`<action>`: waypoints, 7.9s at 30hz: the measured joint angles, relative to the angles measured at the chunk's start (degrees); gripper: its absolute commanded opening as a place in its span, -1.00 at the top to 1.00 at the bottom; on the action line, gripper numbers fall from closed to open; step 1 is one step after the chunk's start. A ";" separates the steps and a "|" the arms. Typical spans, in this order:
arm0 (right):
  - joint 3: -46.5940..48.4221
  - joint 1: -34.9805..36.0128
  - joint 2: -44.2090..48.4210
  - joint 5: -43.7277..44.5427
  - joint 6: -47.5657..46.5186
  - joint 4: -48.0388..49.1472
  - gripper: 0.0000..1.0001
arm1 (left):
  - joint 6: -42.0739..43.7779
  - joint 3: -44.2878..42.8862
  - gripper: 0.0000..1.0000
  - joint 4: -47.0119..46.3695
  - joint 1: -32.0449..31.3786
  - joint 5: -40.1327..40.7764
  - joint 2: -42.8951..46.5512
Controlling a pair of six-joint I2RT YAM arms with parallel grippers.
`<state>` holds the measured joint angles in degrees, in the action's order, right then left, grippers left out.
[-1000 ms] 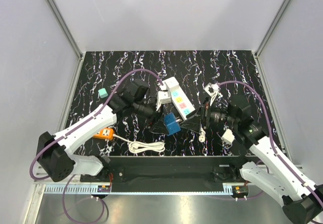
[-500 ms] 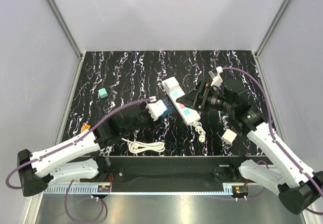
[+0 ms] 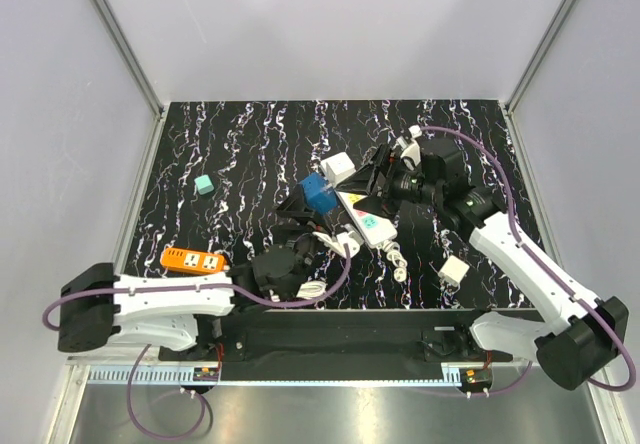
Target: Insert the plug
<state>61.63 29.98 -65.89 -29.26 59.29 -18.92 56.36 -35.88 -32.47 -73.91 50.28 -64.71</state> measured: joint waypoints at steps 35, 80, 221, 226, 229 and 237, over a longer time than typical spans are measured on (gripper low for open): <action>2.80 -0.07 0.83 -0.59 -1.07 5.09 -0.96 | 19.85 1.53 1.00 -26.38 -2.67 5.07 -9.84; 5.46 1.86 -6.78 -4.22 -13.81 -0.79 1.00 | -3.32 -2.29 -0.98 -4.68 -4.09 3.08 -6.01; -7.28 -3.26 44.37 42.27 -28.48 -17.49 -1.00 | -54.80 -83.45 1.00 91.10 28.83 -61.59 -61.81; -7.28 -3.26 44.41 42.27 -28.70 -17.49 -0.99 | -54.23 -87.56 1.00 92.83 28.50 -61.20 -64.72; -7.28 -3.26 44.41 42.27 -28.94 -17.51 -0.99 | -54.23 -89.07 1.00 93.29 28.41 -61.27 -65.72; -7.34 -3.26 44.87 42.29 -29.11 -17.55 -1.00 | -54.23 -90.84 1.00 95.51 27.50 -61.59 -65.90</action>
<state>54.28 26.72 -21.02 13.04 30.17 -36.47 2.13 -126.72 63.05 -46.41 -11.31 -130.61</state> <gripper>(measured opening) 0.994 0.648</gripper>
